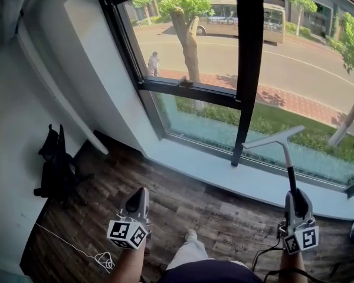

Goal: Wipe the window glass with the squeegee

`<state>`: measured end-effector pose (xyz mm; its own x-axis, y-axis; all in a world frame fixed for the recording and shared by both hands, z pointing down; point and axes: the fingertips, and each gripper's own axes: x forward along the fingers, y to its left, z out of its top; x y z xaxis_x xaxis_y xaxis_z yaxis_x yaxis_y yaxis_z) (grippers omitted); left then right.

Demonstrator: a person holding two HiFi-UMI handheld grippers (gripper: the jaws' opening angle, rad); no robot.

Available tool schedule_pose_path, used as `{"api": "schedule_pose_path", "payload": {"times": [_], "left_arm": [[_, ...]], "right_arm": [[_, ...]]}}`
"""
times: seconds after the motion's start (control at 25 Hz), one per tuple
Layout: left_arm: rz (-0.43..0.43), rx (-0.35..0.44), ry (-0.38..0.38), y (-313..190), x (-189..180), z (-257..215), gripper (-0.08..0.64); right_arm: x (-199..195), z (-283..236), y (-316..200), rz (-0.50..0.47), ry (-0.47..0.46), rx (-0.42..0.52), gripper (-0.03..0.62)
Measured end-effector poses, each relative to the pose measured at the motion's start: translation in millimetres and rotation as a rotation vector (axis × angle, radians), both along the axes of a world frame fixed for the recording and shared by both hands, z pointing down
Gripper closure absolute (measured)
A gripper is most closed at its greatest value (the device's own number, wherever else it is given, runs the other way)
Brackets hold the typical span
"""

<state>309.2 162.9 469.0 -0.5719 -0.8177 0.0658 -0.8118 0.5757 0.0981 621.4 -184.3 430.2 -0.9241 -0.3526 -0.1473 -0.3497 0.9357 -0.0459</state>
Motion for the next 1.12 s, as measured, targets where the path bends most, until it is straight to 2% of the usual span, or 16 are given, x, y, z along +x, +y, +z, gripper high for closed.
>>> {"api": "schedule_pose_path", "payload": {"times": [0.08,0.24,0.32,0.48,0.64,0.88,1.12], "left_arm": [[0.024,0.016,-0.003,-5.3,-27.9,-5.4,0.555],[0.121,0.02,-0.087,-20.1,-59.1,-27.3,0.555],[0.141,0.035,-0.084,-19.6,-81.7,-28.6,0.555],[0.112,0.043,-0.035,5.6,-131.4,-19.2,0.555],[0.082,0.03,-0.009,18.1,-166.4,-7.2,0.555],[0.056,0.044,0.027,9.9,-207.1,4.2,0.555],[0.032,0.04,0.033,-15.3,-263.3,0.6,0.555]], "right_arm": [[-18.8,-11.2,-1.2,0.024,-0.024,-0.006,0.492],[-64.5,-25.5,8.2,0.018,-0.034,0.017,0.492],[-91.8,-24.1,12.7,0.021,-0.028,0.02,0.491],[-141.5,-27.1,27.1,0.029,-0.052,0.029,0.492],[-170.3,-26.9,23.0,0.031,-0.043,0.016,0.491],[-212.8,-10.4,1.8,0.034,-0.016,-0.011,0.492],[-271.1,-17.9,-26.7,0.016,-0.071,0.018,0.492]]}}
